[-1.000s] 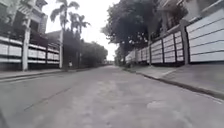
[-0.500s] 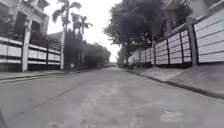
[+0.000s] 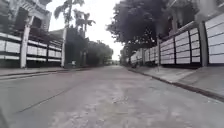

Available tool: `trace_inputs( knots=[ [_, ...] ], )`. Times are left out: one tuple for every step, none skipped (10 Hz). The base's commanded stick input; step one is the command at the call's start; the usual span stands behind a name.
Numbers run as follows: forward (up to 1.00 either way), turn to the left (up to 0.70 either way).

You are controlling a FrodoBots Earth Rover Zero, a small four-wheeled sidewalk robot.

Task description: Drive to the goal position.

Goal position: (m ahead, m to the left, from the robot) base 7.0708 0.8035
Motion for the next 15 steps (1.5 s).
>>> trace_inputs(
  knots=[
    [0.85,0.00],
    [0.85,0.00],
    [0.85,0.00],
    [0.85,0.00],
    [0.85,0.00],
    [0.85,0.00],
    [0.85,0.00],
    [0.85,-0.03],
    [0.85,-0.10],
    [0.85,-0.20],
    [0.85,-0.34],
    [0.85,-0.34],
    [0.85,-0.34],
    [0.85,-0.34],
    [0.85,-0.34]
  ],
)
